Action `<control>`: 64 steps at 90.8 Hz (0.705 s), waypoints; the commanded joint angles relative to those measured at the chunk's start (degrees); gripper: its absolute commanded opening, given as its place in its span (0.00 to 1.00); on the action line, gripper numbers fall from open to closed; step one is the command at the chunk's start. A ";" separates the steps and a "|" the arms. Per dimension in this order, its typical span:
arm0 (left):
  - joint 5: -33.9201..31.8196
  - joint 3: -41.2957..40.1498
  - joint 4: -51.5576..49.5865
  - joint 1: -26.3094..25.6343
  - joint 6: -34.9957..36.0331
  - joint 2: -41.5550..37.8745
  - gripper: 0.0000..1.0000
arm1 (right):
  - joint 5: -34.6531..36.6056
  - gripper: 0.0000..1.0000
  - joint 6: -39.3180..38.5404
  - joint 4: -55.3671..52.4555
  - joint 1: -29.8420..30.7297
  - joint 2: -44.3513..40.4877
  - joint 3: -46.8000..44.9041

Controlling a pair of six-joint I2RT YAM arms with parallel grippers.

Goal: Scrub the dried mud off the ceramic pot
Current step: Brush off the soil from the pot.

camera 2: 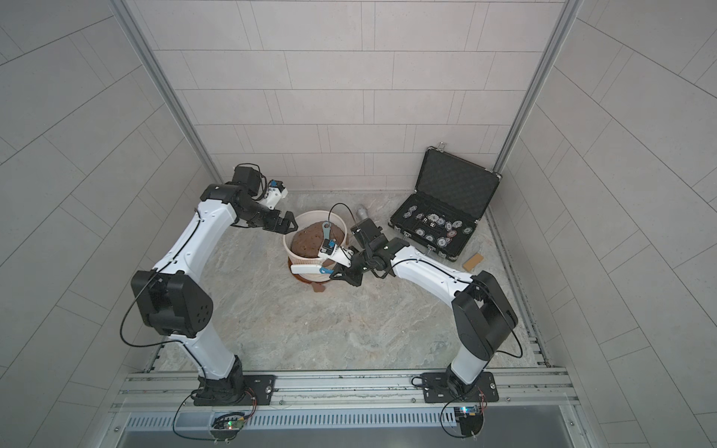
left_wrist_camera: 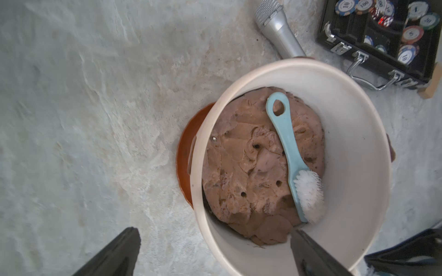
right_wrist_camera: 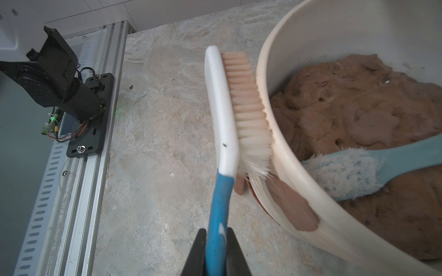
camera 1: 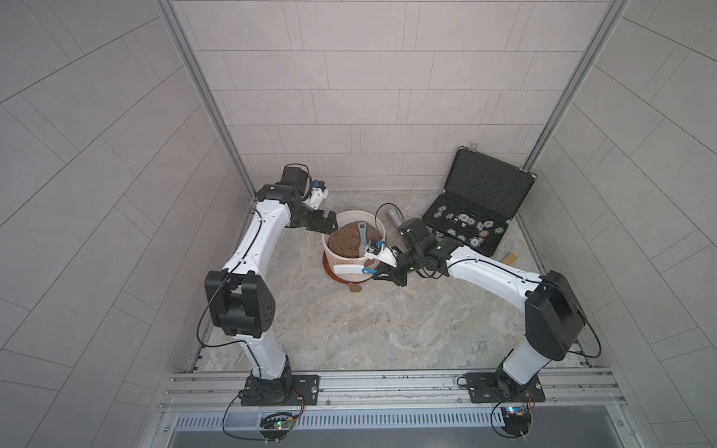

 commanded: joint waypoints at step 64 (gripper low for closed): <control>1.09 -6.65 2.69 -1.97 -10.76 0.64 0.63 | -0.34 0.00 6.58 2.36 3.55 -24.59 -17.64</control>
